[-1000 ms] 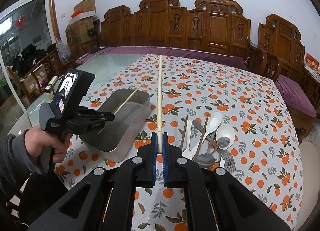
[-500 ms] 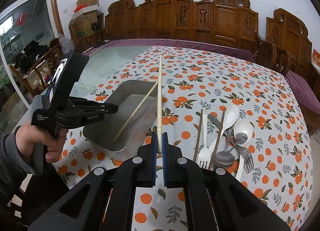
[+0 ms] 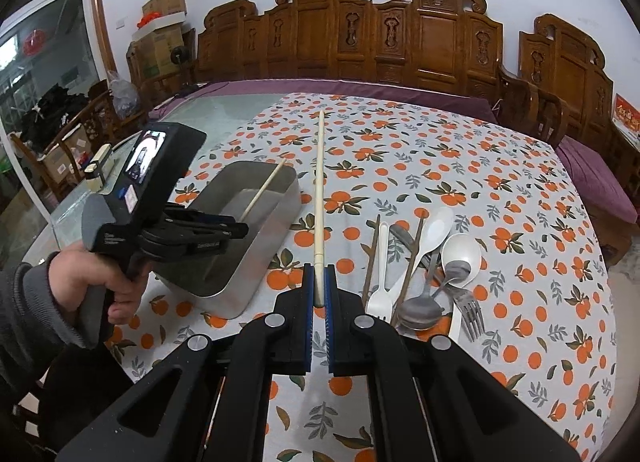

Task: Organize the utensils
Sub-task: 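Carry the chopstick over the grey tray and open the left gripper, then lower the held chopstick into the grey tray and open the right gripper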

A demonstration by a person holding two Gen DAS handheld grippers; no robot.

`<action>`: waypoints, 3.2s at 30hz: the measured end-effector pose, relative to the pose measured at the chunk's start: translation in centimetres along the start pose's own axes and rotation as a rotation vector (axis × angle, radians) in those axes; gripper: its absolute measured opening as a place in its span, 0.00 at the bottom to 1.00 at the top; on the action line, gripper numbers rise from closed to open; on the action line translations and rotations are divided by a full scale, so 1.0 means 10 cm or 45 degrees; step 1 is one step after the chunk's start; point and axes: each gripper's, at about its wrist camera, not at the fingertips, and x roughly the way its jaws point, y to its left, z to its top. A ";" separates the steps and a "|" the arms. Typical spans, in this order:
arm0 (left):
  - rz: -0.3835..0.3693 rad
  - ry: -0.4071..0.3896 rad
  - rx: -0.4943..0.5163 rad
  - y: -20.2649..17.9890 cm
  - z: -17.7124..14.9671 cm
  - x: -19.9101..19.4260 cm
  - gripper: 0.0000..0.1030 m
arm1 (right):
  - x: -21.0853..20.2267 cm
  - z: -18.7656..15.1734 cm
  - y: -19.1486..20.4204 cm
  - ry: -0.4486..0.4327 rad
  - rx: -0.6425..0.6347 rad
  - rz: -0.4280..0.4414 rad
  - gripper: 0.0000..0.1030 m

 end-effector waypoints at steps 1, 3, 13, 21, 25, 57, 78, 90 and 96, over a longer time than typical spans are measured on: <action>0.006 -0.001 0.005 0.01 0.00 0.00 0.17 | 0.00 0.00 0.00 0.000 0.000 0.000 0.06; 0.006 0.013 0.011 0.02 0.00 0.02 0.17 | 0.00 0.00 -0.01 0.000 -0.002 0.005 0.06; 0.021 0.048 0.038 0.10 -0.17 -0.12 0.04 | 0.10 0.03 0.20 0.016 -0.037 0.051 0.06; 0.032 -0.072 -0.003 0.30 -0.21 -0.60 0.25 | 0.30 0.06 0.47 0.052 -0.057 0.107 0.06; 0.056 -0.157 -0.030 0.42 -0.18 -0.88 0.35 | 0.44 0.08 0.60 0.080 -0.062 0.139 0.06; 0.129 -0.343 -0.011 0.59 -0.16 -1.52 0.42 | 1.23 0.22 0.90 0.271 -0.007 0.187 0.06; 0.137 -0.338 -0.018 0.62 -0.18 -1.50 0.42 | 1.16 0.21 0.94 0.237 0.019 0.243 0.08; 0.128 -0.348 -0.023 0.51 -0.19 -1.53 0.43 | 0.62 0.27 0.68 0.084 -0.040 0.245 0.39; 0.102 -0.360 -0.006 0.24 -0.23 -1.57 0.58 | 0.17 0.22 0.37 -0.010 -0.041 0.155 0.39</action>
